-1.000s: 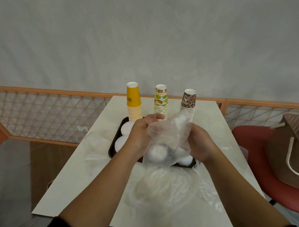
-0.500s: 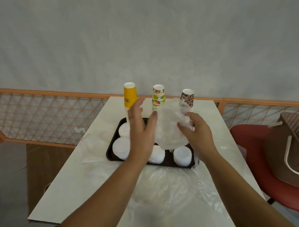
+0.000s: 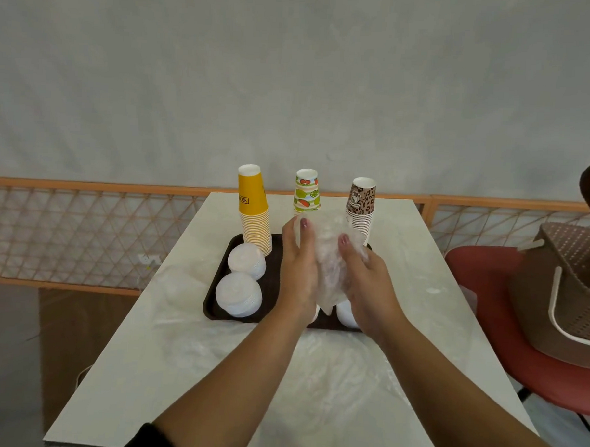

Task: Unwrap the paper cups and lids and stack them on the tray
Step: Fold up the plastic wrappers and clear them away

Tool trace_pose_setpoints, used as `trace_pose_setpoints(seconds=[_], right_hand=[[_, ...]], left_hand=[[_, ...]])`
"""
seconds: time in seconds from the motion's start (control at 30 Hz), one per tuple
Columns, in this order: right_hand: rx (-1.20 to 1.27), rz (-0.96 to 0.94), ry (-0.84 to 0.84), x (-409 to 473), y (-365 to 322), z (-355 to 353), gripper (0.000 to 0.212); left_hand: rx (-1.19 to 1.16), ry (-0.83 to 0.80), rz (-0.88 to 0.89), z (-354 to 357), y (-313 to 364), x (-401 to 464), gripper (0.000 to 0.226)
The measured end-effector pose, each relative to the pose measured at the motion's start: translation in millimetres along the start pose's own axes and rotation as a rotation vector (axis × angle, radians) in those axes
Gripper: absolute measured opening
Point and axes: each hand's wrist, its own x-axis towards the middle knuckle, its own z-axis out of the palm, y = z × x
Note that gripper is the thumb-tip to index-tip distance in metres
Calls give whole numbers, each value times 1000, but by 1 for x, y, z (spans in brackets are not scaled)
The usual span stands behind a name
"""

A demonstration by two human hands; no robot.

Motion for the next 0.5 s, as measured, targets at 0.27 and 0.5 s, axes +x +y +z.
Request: trace_pose_setpoints(seconds=[0.27,0.5], right_hand=[[161,115,81,-3,-7,-4,24],[-580,-426,326,-8,10,-19,56]], left_hand=[[100,128,42,9,-4,-4,12],[534,34,390,-9,1,11,33]])
